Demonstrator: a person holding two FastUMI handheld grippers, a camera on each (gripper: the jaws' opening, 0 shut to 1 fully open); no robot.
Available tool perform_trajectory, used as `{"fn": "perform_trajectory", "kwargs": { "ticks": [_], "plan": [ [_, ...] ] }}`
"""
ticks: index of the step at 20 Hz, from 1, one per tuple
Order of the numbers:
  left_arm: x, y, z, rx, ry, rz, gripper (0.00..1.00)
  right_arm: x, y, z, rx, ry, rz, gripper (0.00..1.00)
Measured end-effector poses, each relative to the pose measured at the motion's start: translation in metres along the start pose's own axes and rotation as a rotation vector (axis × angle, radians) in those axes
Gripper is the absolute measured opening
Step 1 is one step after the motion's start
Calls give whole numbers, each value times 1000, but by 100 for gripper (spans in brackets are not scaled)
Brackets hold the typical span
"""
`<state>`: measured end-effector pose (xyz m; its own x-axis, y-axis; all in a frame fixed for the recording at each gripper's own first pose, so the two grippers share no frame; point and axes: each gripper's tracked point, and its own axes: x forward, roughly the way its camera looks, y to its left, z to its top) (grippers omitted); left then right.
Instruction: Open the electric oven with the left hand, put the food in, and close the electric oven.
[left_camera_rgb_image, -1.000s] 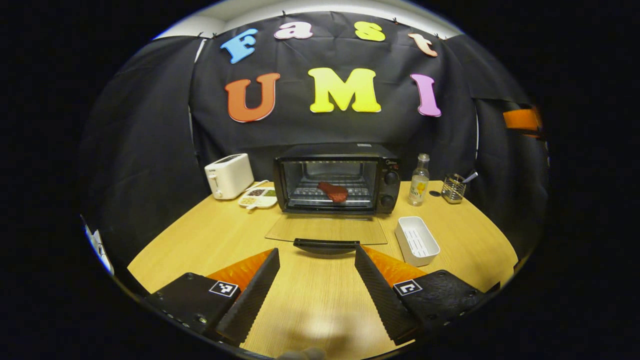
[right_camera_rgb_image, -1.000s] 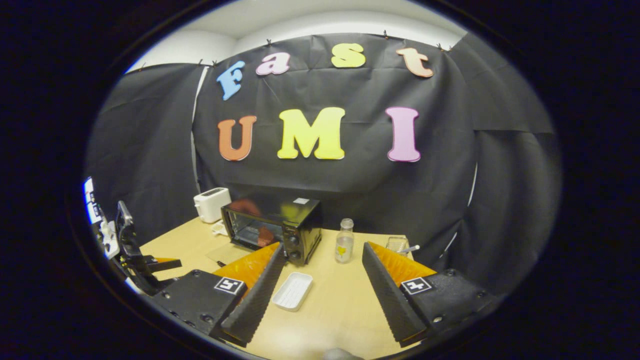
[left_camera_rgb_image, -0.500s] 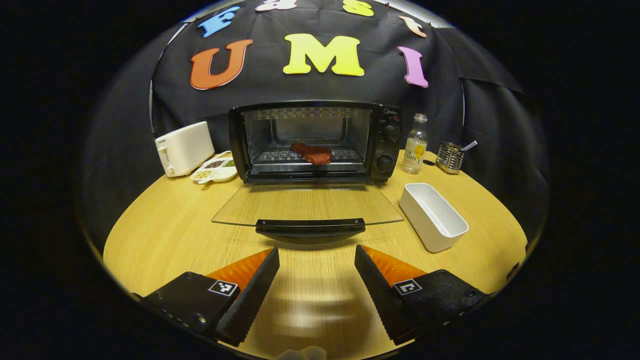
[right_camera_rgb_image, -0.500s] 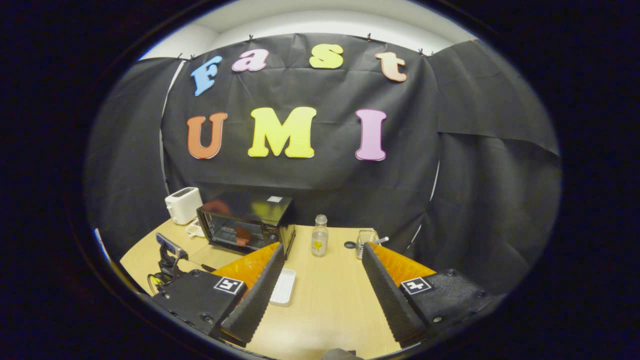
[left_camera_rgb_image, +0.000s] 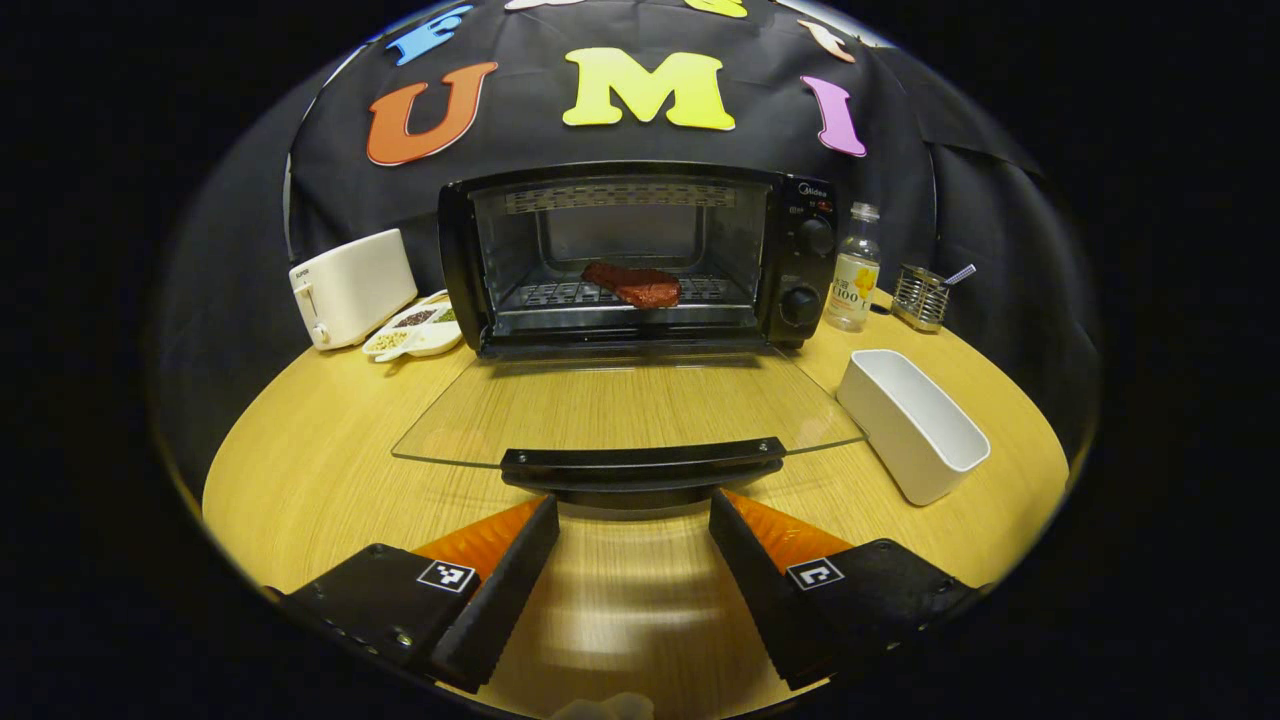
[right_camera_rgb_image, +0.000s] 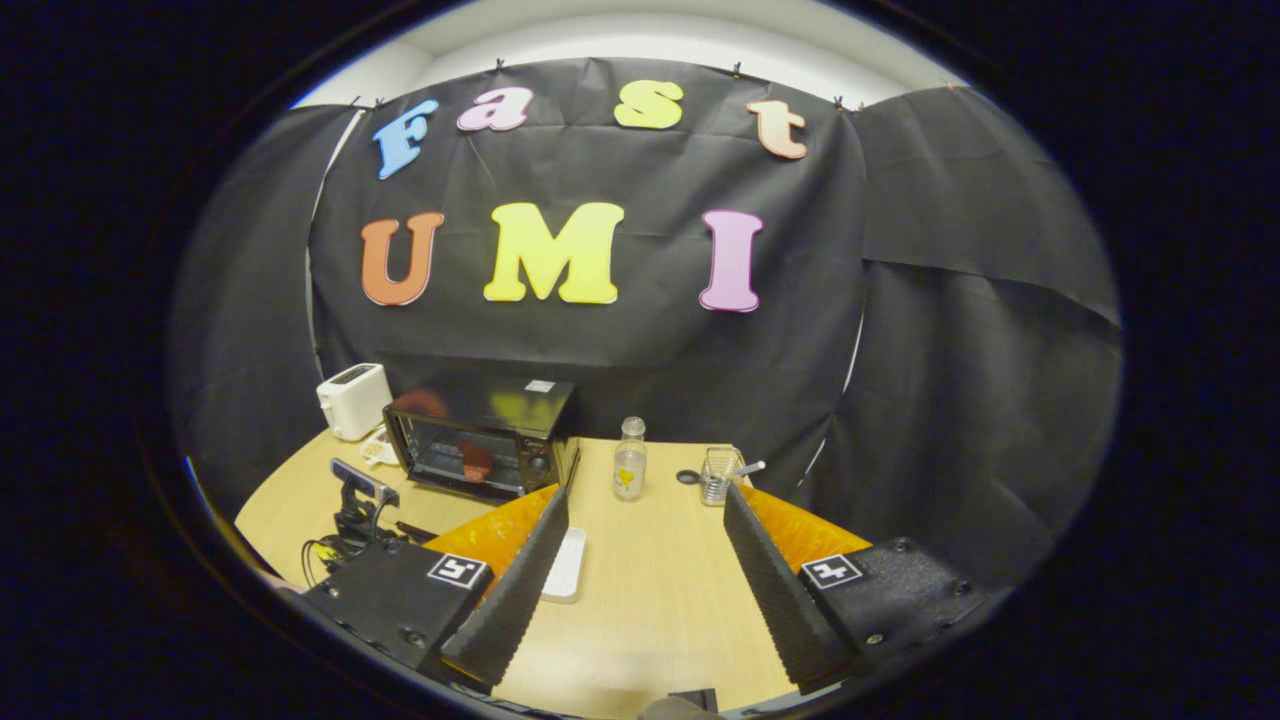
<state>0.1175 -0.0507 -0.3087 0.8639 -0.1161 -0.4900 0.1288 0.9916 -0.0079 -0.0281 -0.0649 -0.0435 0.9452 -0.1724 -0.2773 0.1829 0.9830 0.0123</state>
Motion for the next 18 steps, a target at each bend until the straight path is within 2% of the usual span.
{"fn": "perform_trajectory", "kwargs": {
  "ticks": [10, 18],
  "plan": [
    [-11, 1, 25, -7, -29, 6, 97, 11, 13, 1, 41, -7, 31, 99],
    [-21, 6, 97, 9, -142, -5, 98, 10, 12, 2, 68, -22, 26, 99]
  ]
}}
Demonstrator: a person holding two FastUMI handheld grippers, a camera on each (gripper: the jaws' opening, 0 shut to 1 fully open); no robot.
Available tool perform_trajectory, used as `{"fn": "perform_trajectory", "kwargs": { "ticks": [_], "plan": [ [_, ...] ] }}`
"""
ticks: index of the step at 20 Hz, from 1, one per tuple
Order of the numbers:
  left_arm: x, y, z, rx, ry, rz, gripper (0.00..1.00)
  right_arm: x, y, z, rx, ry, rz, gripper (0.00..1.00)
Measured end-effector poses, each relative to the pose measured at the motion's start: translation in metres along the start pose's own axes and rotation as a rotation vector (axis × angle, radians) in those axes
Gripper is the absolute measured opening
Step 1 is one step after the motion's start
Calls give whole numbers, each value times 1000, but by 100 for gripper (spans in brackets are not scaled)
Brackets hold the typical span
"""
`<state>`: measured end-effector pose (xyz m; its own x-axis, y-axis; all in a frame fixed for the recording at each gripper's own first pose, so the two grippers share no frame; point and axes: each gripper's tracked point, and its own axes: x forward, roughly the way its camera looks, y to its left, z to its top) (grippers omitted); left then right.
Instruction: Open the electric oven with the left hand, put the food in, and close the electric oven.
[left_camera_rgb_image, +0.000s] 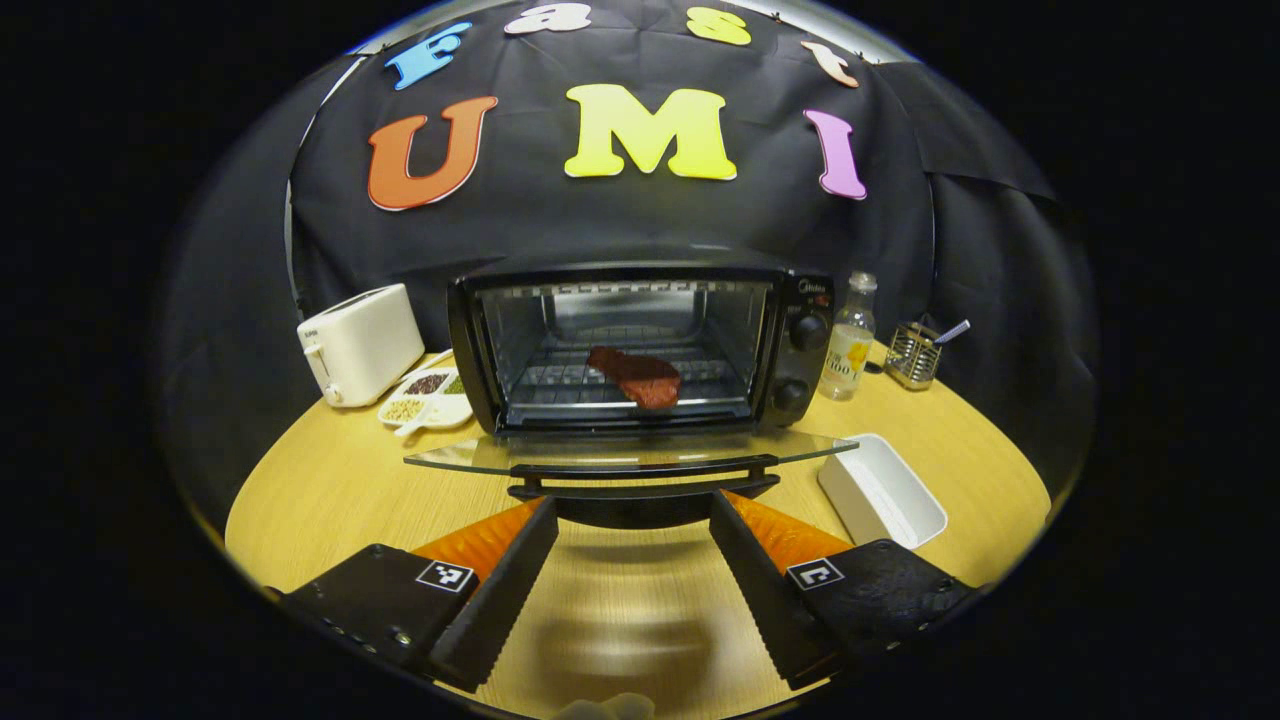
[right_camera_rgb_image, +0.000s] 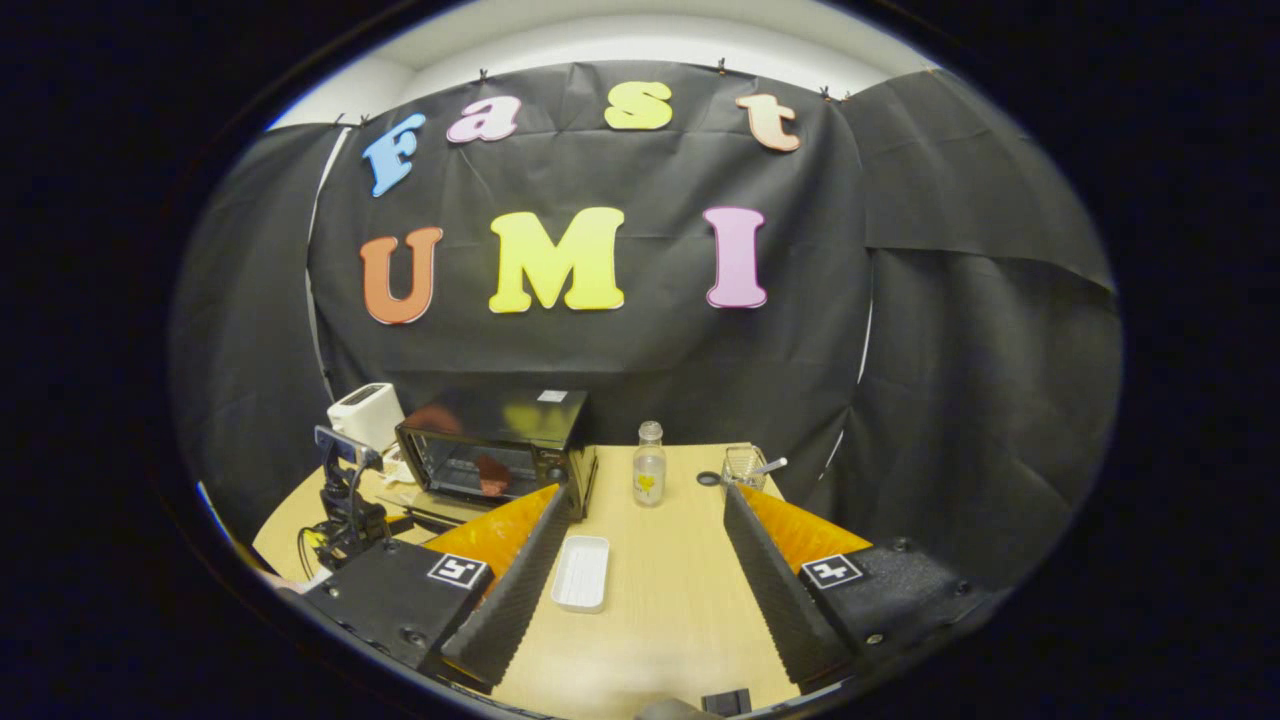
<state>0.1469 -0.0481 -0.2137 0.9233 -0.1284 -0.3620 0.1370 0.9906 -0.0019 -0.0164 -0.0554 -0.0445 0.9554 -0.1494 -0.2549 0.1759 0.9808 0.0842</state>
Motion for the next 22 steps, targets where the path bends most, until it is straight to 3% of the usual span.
{"fn": "perform_trajectory", "kwargs": {
  "ticks": [15, 22],
  "plan": [
    [38, 11, 79, 51, -91, -3, 97, -9, -15, 8, 47, -34, -61, 96],
    [24, 16, 76, 20, -99, -2, 97, -12, -3, 5, 35, -25, -38, 99]
  ]
}}
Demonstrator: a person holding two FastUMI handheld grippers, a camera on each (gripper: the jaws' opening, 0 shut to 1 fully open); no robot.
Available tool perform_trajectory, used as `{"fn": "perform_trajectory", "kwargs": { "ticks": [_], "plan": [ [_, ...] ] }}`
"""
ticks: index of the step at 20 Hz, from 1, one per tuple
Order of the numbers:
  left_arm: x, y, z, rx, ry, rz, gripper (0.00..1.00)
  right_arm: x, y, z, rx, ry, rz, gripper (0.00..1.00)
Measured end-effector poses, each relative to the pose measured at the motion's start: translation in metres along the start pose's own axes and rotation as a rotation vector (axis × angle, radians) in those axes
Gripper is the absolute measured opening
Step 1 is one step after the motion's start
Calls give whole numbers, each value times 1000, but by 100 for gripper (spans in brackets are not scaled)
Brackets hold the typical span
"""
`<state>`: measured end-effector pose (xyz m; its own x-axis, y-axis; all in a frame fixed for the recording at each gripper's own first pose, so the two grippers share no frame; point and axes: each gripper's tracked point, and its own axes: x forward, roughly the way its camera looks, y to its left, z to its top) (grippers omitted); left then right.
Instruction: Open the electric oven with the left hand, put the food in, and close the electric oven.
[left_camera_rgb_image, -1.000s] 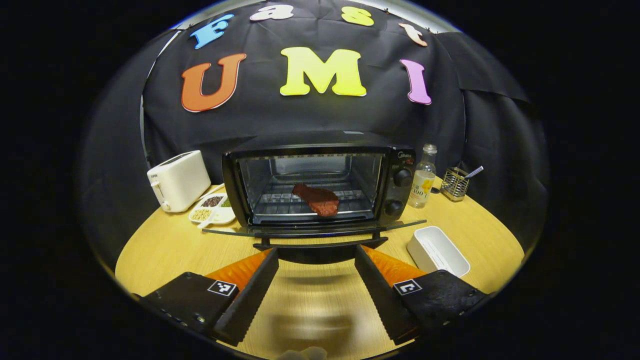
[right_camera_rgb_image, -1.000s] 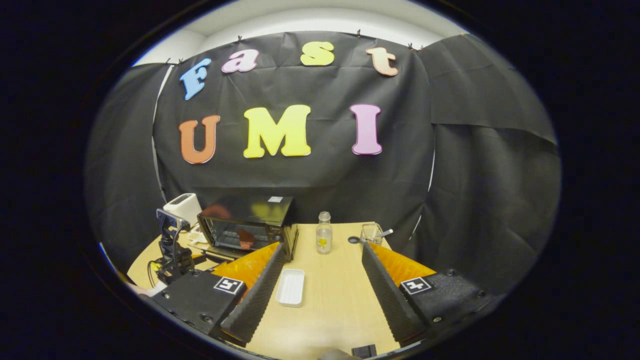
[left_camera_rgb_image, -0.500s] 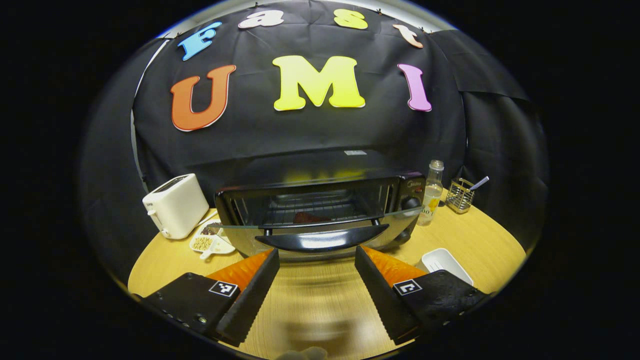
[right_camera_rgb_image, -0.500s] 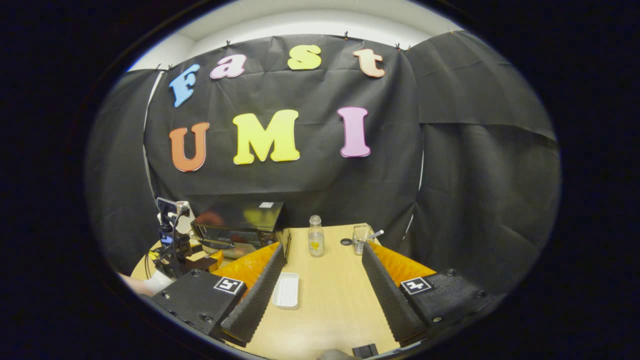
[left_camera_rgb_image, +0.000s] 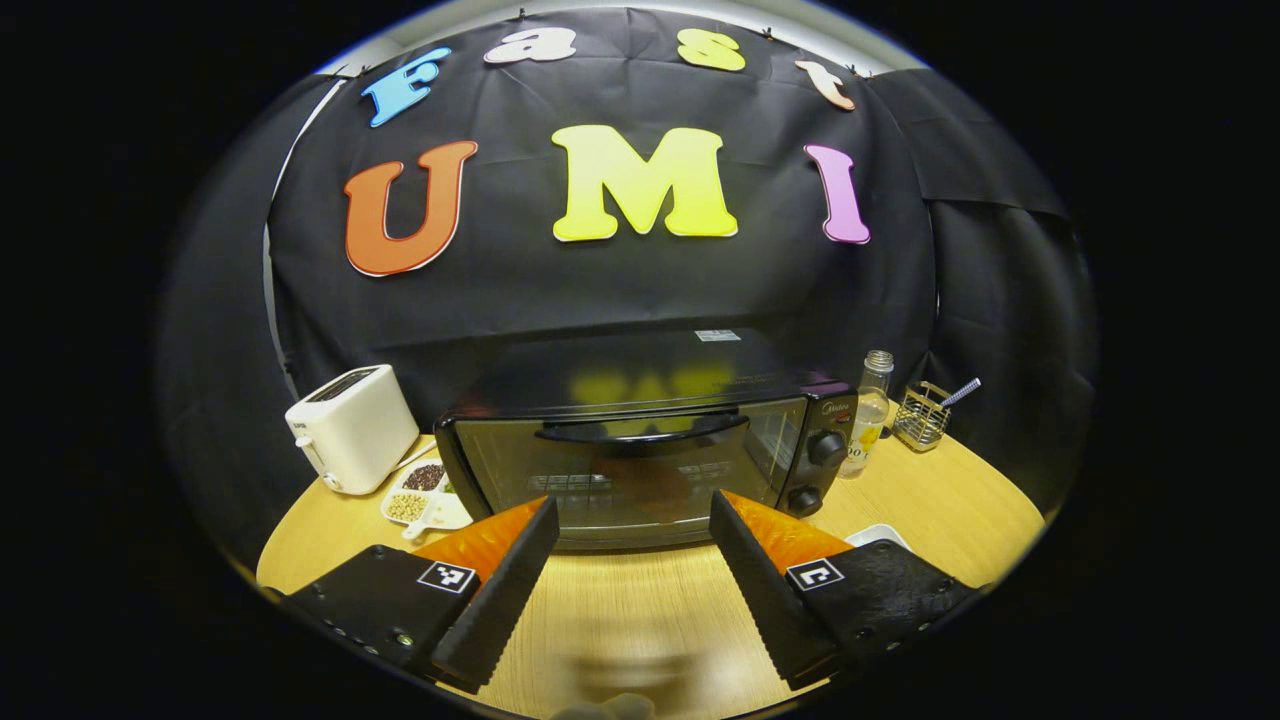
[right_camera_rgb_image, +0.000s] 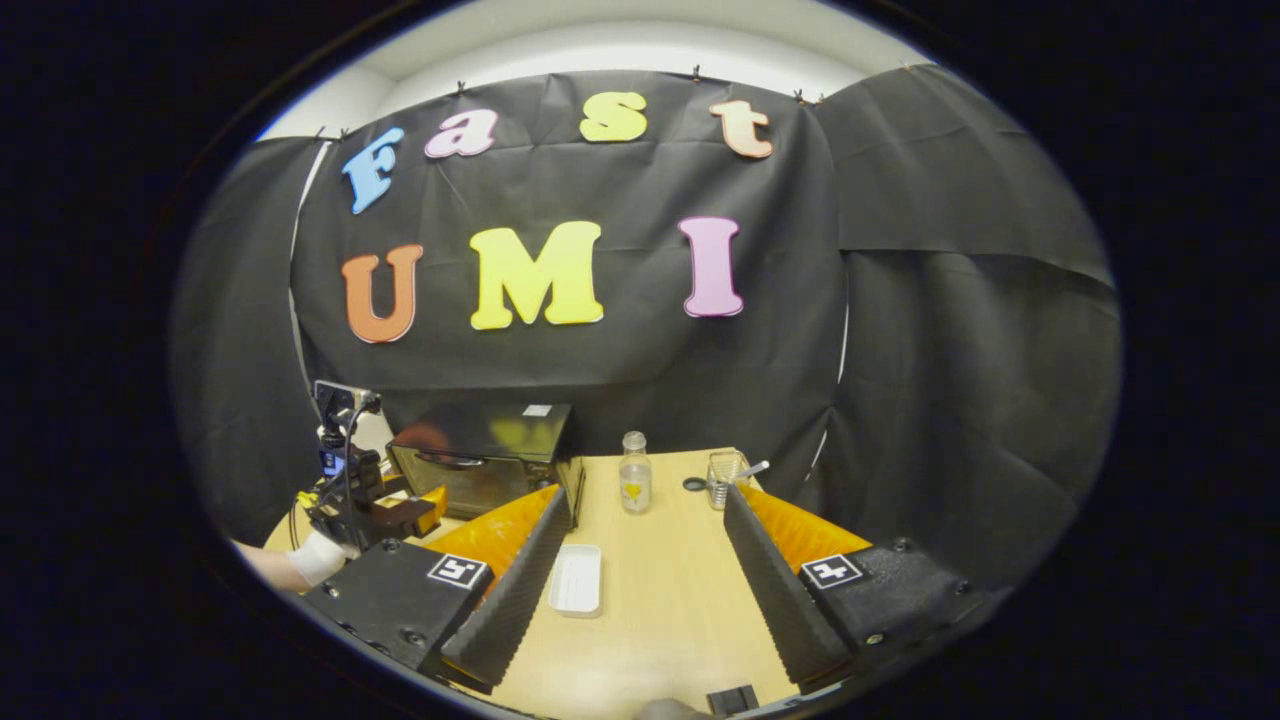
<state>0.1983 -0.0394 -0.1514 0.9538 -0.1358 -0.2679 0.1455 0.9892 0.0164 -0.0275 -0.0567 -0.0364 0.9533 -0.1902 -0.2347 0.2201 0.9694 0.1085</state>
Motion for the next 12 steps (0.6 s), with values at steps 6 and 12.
{"fn": "perform_trajectory", "kwargs": {
  "ticks": [6, 12],
  "plan": [
    [-74, 10, 10, -21, -41, 46, 97, -1, 49, 5, -53, -15, 129, 99],
    [-217, 47, 55, -51, -187, 204, 96, -36, 91, 15, -94, -57, 332, 96]
  ]
}}
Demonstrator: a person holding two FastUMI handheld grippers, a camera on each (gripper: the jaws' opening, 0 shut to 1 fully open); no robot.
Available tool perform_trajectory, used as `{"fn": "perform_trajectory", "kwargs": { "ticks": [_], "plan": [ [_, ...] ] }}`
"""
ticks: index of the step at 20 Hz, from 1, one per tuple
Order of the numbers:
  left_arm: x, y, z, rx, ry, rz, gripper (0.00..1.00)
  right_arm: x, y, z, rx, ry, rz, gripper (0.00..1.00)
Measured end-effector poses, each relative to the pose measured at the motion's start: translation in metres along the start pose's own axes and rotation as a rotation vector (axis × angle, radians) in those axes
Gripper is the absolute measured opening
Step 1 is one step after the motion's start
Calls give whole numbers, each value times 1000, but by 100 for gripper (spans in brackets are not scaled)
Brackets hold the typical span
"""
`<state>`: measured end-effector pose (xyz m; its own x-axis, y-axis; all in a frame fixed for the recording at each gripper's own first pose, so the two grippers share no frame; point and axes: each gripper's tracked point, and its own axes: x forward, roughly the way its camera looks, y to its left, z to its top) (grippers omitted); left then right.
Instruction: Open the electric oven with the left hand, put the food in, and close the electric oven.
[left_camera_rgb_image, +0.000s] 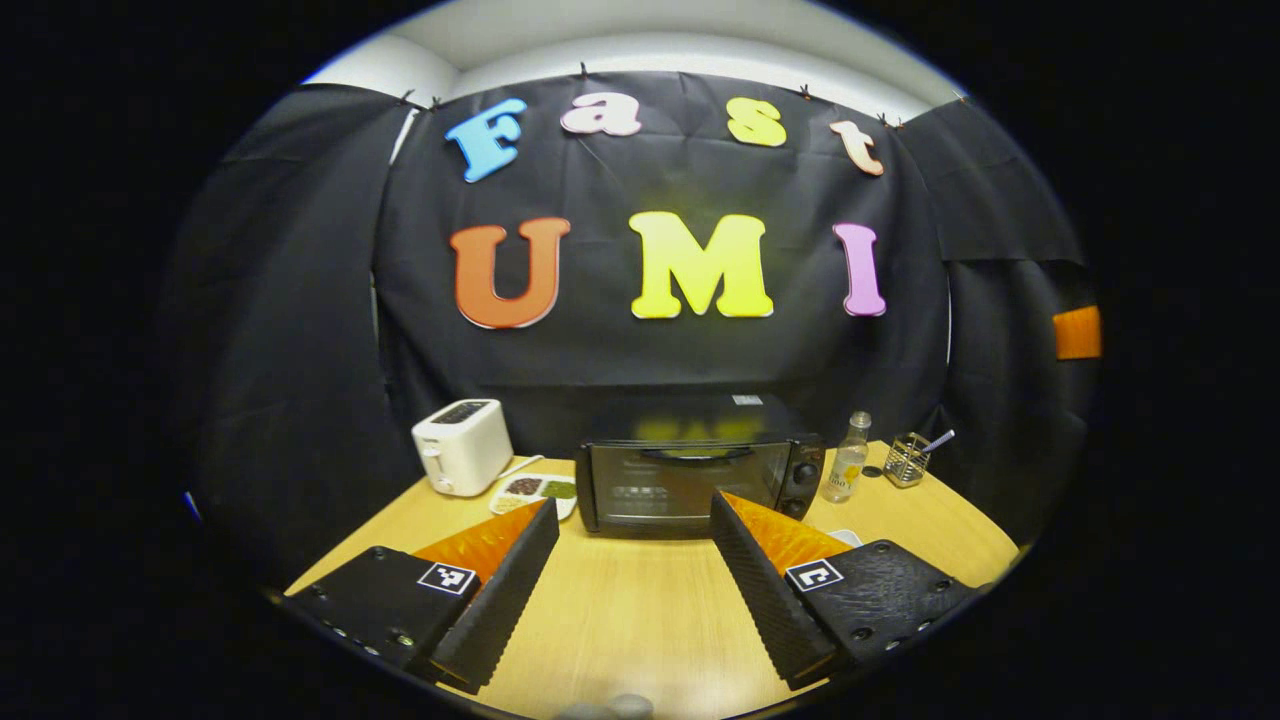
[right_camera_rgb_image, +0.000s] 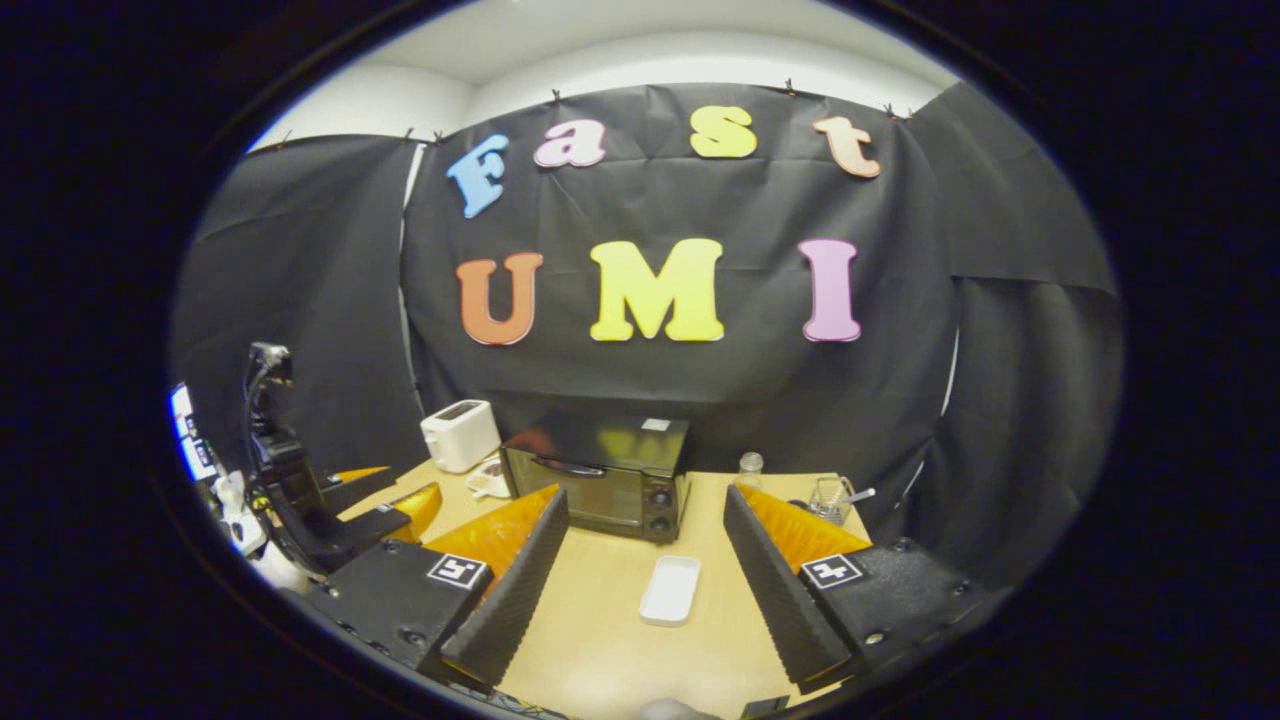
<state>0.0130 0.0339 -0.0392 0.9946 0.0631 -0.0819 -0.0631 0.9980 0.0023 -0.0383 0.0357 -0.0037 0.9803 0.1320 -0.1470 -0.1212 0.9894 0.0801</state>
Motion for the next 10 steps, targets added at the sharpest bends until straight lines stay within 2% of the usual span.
{"fn": "perform_trajectory", "kwargs": {
  "ticks": [1, 2, 4, 7, 10],
  "plan": [
    [-22, 9, 9, 0, -20, 28, 97, -10, 4, 2, -11, -16, 23, 99],
    [-46, 17, 17, 3, -38, 57, 97, -21, 6, 2, -23, -29, 39, 97],
    [-91, 26, 29, 9, -65, 103, 97, -42, 10, -5, -45, -42, 69, 99],
    [-151, 29, 41, 25, -96, 133, 96, -74, 4, -15, -51, -77, 66, 99],
    [-190, 25, 42, 17, -99, 137, 96, -93, 5, -34, -7, -47, 78, 99]
  ]
}}
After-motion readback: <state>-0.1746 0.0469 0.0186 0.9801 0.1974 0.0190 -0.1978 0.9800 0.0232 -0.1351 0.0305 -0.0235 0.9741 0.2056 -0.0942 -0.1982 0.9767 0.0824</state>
